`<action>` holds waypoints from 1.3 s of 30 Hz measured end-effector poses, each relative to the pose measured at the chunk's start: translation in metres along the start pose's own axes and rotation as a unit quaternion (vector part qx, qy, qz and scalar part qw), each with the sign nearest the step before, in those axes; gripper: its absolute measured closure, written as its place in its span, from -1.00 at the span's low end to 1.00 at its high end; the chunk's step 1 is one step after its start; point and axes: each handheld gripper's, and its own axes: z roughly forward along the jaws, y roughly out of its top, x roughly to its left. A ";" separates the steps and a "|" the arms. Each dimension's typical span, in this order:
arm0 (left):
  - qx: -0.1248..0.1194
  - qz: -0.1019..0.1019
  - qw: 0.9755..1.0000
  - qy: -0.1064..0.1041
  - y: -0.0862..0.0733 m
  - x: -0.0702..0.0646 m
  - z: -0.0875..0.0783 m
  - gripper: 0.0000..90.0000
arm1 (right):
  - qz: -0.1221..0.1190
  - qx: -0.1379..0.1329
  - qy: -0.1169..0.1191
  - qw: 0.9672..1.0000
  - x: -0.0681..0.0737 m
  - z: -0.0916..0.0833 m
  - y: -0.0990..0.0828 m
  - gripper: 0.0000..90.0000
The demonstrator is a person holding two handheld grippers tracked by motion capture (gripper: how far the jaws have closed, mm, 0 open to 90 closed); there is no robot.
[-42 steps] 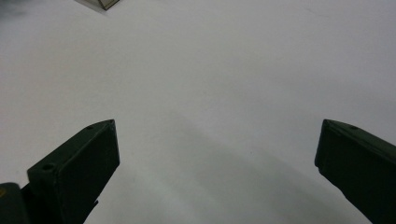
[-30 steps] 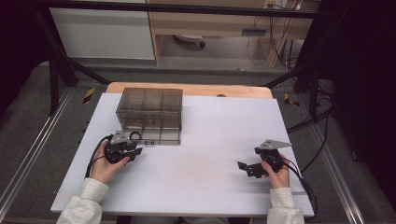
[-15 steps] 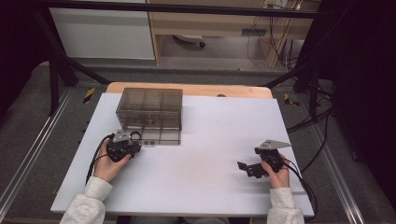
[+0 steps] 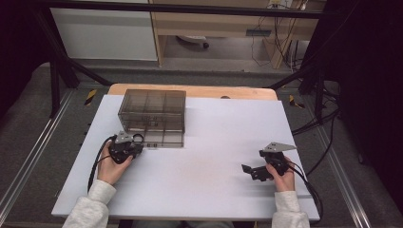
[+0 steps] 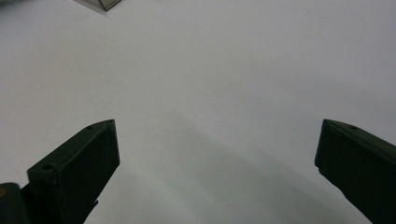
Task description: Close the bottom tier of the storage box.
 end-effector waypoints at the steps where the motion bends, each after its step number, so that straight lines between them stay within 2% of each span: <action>1: 0.000 0.001 1.000 0.000 0.000 0.000 0.000 0.98 | 0.000 0.000 0.000 1.000 0.000 0.000 0.000 -0.99; 13: -0.014 -0.003 1.000 0.000 0.002 0.002 0.005 0.98 | -0.001 -0.002 0.000 1.000 0.000 0.000 0.000 -0.99; 39: -0.026 -0.005 1.000 0.003 0.003 0.007 0.009 0.98 | -0.002 -0.002 0.001 1.000 0.000 0.000 0.000 -0.99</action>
